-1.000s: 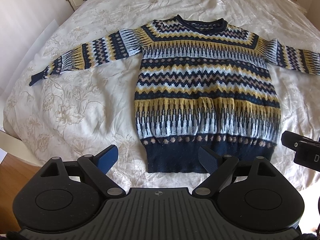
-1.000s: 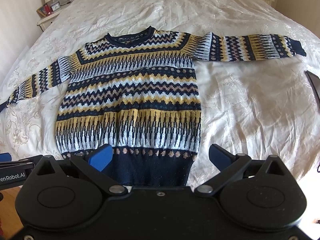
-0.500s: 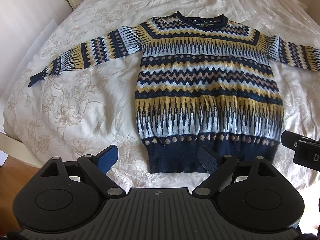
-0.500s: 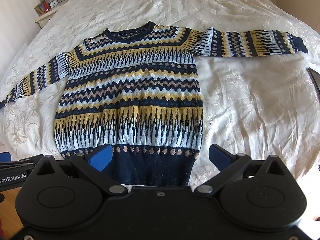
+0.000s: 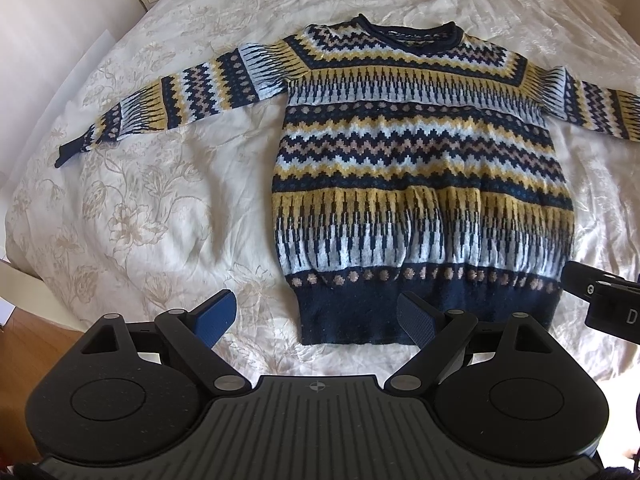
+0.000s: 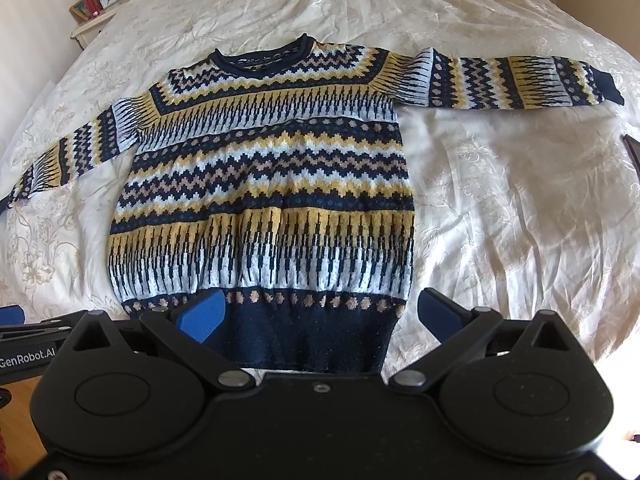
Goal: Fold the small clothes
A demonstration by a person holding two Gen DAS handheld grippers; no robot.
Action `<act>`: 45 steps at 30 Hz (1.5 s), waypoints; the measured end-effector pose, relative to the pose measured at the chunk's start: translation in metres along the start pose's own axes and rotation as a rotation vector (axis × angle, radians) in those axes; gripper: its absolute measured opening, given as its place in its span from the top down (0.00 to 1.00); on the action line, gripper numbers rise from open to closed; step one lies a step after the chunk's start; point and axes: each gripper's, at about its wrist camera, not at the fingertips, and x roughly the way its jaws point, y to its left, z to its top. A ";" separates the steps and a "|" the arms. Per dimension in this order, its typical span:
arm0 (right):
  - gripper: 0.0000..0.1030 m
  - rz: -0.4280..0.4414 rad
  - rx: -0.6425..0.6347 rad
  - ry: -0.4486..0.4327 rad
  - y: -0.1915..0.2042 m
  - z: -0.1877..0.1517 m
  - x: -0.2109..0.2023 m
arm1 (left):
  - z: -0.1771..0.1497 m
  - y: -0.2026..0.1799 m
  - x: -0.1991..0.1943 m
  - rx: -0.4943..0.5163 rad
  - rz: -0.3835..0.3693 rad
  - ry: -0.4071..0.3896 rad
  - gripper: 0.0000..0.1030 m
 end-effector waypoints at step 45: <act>0.01 -0.035 0.025 -0.141 0.023 0.118 0.048 | 0.145 0.013 0.039 0.020 -0.136 -0.189 0.15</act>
